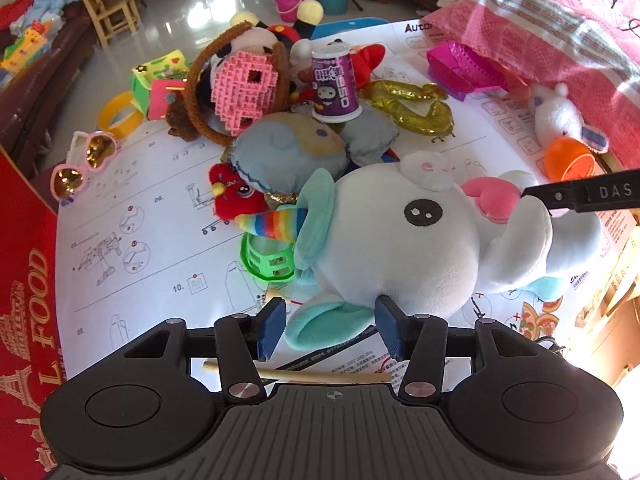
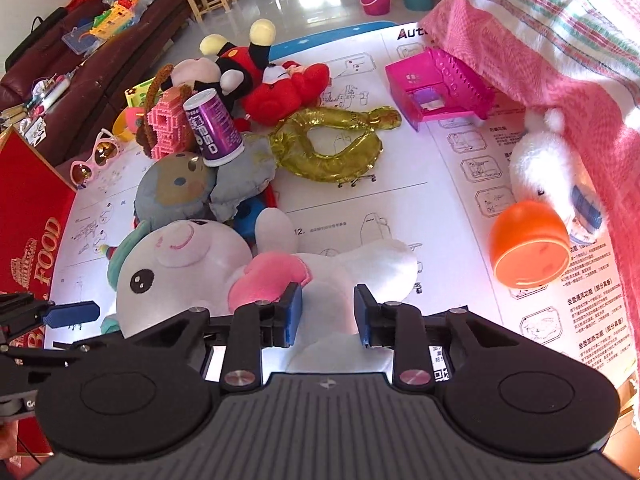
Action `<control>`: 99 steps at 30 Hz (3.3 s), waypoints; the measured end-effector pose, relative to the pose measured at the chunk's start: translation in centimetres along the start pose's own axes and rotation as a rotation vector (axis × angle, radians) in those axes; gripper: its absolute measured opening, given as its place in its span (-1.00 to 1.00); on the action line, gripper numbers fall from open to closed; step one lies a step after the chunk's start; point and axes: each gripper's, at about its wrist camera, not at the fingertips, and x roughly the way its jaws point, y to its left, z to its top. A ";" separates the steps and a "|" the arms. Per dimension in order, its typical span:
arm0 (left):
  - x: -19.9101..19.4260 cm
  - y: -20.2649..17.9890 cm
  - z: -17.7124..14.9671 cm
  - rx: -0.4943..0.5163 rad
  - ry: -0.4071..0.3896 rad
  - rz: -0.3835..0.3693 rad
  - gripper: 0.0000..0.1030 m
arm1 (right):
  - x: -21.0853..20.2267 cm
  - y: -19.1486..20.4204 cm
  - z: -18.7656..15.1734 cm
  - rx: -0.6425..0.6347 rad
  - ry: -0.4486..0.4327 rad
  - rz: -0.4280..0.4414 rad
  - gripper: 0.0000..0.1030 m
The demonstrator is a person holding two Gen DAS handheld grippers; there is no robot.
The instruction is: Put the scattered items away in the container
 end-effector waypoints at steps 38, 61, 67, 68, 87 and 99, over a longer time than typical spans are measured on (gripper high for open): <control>-1.5 3.4 -7.3 -0.111 0.023 -0.053 0.29 | -1.9 8.7 -4.3 -0.242 0.000 0.235 -0.20; -1.7 5.7 -8.7 -0.253 0.080 -0.232 0.36 | 2.8 12.2 -3.9 -0.351 -0.001 0.191 -0.21; -1.6 7.0 -9.3 -0.321 0.087 -0.260 0.40 | 2.7 12.2 -4.0 -0.344 -0.002 0.192 -0.21; -1.5 7.1 -9.3 -0.331 0.093 -0.269 0.40 | 2.7 12.3 -4.0 -0.347 -0.003 0.191 -0.21; -2.5 2.8 -8.2 -0.229 0.070 -0.280 0.50 | 2.8 12.3 -4.1 -0.330 0.002 0.179 -0.20; 1.1 1.6 -7.4 -0.168 0.149 -0.196 -0.35 | 2.8 12.2 -3.6 -0.293 -0.025 0.175 -0.20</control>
